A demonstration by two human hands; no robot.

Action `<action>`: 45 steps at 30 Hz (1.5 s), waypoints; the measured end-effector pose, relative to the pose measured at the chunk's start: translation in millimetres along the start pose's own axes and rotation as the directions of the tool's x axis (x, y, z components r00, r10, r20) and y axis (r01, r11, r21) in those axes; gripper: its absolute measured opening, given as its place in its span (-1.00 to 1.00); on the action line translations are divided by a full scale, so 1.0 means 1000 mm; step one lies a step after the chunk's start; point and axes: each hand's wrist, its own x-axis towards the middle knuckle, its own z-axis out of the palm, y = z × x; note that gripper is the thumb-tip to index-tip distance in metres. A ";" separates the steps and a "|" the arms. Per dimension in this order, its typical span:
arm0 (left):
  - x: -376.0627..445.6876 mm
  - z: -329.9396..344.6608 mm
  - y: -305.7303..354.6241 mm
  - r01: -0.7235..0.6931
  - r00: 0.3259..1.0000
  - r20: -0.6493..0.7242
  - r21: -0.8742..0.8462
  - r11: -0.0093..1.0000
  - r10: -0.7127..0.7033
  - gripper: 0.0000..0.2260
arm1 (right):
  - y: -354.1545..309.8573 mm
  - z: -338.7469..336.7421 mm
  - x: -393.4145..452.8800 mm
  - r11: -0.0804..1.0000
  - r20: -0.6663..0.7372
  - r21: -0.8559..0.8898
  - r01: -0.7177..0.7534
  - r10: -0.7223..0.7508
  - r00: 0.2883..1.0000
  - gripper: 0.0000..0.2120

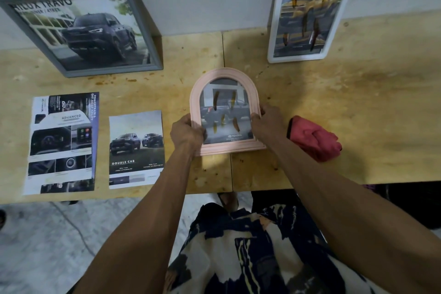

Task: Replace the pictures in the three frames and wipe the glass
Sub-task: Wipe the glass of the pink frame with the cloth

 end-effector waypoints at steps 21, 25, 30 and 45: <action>-0.003 0.003 -0.009 -0.229 0.971 -0.029 0.180 0.957 0.238 -0.68 | 0.067 -0.048 -0.043 0.796 -0.110 -0.555 -0.243 0.219 0.969 -0.41; -0.002 0.002 -0.009 -0.239 0.969 -0.013 0.212 0.948 0.247 -0.66 | 0.078 -0.051 -0.045 0.821 -0.089 -0.546 -0.165 0.139 0.986 -0.45; -0.001 0.002 -0.010 -0.242 0.969 -0.003 0.219 0.945 0.249 -0.66 | 0.092 -0.057 -0.039 0.836 -0.113 -0.546 -0.054 -0.010 0.993 -0.52; 0.013 -0.010 -0.024 -0.440 0.849 -0.002 0.551 0.709 0.528 -0.67 | -0.013 -0.018 0.011 0.967 -0.261 -0.035 0.251 -0.251 0.932 -0.67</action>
